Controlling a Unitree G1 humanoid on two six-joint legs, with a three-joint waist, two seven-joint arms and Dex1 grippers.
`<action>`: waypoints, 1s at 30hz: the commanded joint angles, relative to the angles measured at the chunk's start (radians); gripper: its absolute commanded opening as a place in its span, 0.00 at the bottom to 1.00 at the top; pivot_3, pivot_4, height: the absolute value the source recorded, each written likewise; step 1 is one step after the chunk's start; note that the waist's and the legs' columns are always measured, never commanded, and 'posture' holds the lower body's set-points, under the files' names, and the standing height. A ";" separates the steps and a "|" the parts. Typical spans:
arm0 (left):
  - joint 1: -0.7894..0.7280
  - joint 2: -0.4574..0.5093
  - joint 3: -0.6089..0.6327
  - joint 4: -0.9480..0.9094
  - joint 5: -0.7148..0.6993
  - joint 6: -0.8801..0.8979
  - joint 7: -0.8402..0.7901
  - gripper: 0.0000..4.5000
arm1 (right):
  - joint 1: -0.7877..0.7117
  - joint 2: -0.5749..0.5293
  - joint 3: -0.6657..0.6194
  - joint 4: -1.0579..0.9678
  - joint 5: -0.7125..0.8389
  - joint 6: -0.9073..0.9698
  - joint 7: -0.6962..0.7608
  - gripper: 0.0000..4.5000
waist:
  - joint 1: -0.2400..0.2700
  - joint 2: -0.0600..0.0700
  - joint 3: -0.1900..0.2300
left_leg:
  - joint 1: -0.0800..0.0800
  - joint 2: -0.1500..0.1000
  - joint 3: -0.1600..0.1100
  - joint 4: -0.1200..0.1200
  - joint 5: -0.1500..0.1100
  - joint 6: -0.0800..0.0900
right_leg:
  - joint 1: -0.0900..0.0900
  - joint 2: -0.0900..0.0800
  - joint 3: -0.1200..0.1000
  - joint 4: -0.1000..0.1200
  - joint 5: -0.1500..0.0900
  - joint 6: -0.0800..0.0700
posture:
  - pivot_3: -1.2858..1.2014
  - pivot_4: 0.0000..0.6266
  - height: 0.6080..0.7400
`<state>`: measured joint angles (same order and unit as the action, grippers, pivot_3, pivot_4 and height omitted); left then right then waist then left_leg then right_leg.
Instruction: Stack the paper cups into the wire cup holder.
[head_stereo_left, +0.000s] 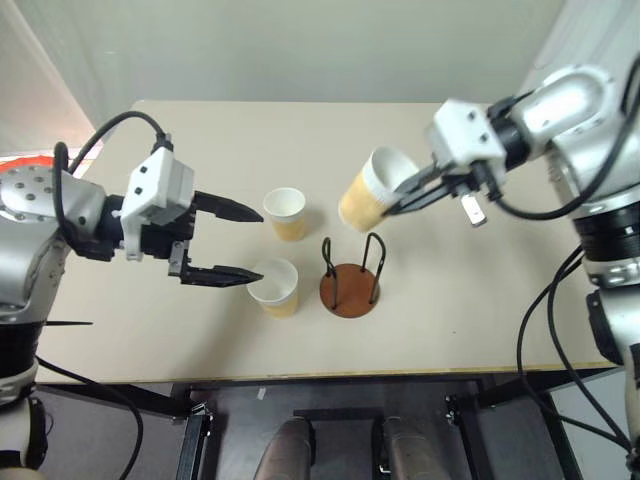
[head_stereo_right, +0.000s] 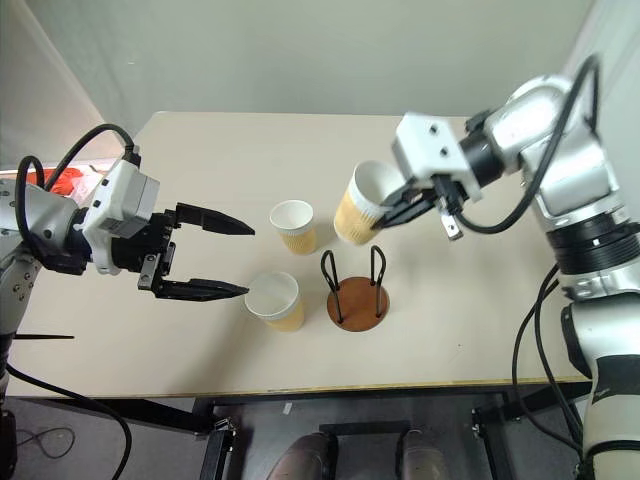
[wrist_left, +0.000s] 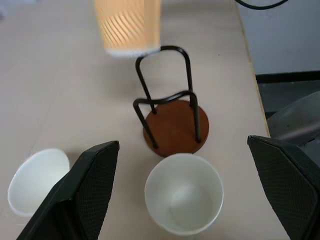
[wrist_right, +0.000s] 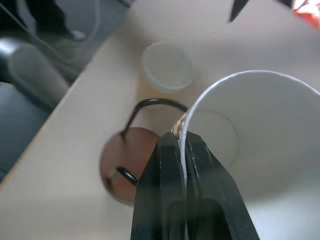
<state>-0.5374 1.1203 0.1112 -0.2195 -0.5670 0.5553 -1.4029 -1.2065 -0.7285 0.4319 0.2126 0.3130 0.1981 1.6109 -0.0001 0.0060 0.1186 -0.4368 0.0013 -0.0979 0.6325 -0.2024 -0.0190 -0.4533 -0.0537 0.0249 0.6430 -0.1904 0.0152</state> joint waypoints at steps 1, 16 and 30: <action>0.038 0.029 0.073 -0.050 -0.023 0.017 0.020 1.00 | -0.004 -0.002 0.004 -0.008 0.003 -0.031 0.004 0.01 | 0.000 0.000 0.000 | 0.000 0.000 0.000 0.000 0.000 0.000 | 0.000 0.000 0.000 0.000 0.000 0.000 | 0.52 0.24 1.00; 0.060 0.064 0.072 -0.109 -0.048 0.024 0.017 1.00 | 0.019 0.001 0.049 0.013 -0.020 -0.092 0.004 0.20 | -0.002 0.000 0.000 | 0.002 0.001 -0.001 0.000 0.000 -0.002 | 0.000 0.000 -0.001 0.002 -0.001 -0.003 | 0.52 0.24 1.00; -0.212 0.016 -0.333 0.004 0.185 -0.189 -0.210 1.00 | 0.105 0.057 -0.169 -0.105 0.122 0.233 -0.139 0.80 | 0.002 -0.001 0.000 | 0.001 0.001 -0.001 0.000 0.000 -0.002 | 0.000 0.000 -0.001 0.002 0.000 -0.005 | 0.52 0.24 1.00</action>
<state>-0.7262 1.1336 -0.2006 -0.2265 -0.4015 0.4065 -1.5688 -1.1148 -0.6666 0.3408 0.1724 0.3677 0.3460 1.5129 0.0023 0.0054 0.1185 -0.4359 0.0020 -0.0994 0.6326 -0.2027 -0.0209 -0.4527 -0.0535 0.0237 0.6441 -0.1906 0.0105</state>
